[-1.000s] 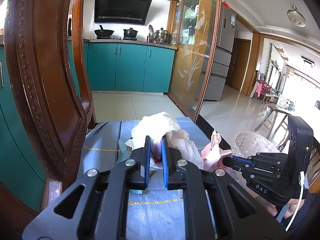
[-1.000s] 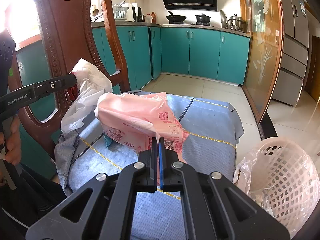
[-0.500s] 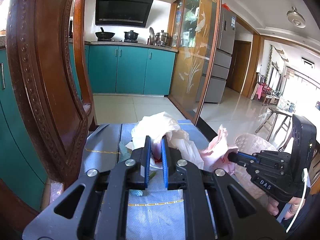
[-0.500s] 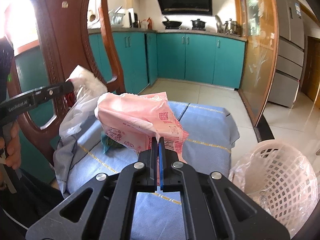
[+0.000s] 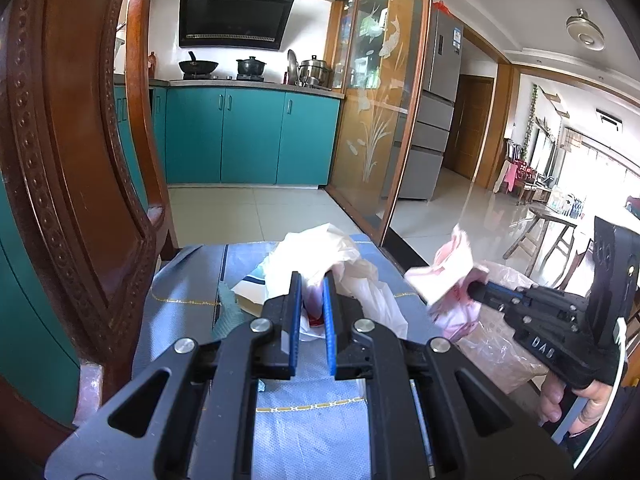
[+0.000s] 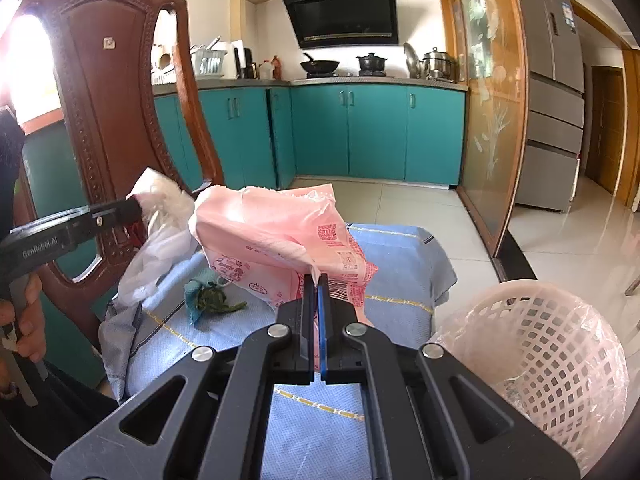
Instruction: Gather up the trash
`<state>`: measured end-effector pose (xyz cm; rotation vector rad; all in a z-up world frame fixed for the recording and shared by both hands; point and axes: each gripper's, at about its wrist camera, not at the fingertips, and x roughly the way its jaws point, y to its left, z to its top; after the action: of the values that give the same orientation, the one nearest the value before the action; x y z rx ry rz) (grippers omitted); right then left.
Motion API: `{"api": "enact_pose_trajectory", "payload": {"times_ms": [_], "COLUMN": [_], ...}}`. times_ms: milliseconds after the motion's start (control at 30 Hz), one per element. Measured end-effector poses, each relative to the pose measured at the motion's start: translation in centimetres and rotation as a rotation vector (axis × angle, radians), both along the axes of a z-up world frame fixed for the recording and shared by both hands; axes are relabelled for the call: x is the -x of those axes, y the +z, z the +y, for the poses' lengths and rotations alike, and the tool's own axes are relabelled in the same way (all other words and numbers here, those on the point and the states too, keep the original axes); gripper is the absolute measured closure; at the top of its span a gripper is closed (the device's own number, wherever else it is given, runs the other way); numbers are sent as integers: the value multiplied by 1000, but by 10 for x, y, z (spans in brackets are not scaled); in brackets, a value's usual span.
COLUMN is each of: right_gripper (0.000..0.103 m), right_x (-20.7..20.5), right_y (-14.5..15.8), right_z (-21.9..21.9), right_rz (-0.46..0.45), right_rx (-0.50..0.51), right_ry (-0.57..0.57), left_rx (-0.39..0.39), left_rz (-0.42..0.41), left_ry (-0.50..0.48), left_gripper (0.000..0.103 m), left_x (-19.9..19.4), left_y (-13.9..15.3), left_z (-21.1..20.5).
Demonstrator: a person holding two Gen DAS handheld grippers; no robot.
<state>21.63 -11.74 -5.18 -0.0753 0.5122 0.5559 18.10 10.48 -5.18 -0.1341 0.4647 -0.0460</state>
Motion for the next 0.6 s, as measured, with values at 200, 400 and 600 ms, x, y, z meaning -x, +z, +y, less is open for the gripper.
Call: {"api": "enact_pose_trajectory", "payload": {"times_ms": [200, 400, 600], "right_gripper": [101, 101, 101], "right_x": [1, -6, -7], "right_y": [10, -1, -26], "right_z": [-32, -97, -148], "right_rz": [-53, 21, 134], "right_rx": [-28, -36, 35], "right_ry": [-150, -352, -515], "left_rx": [69, 150, 156], "left_rz": [-9, -2, 31], "left_ry": [-40, -189, -334], "left_gripper": [92, 92, 92], "left_x": [-6, -24, -49], "left_y": [5, 6, -6], "left_z": [-2, -33, -96]}}
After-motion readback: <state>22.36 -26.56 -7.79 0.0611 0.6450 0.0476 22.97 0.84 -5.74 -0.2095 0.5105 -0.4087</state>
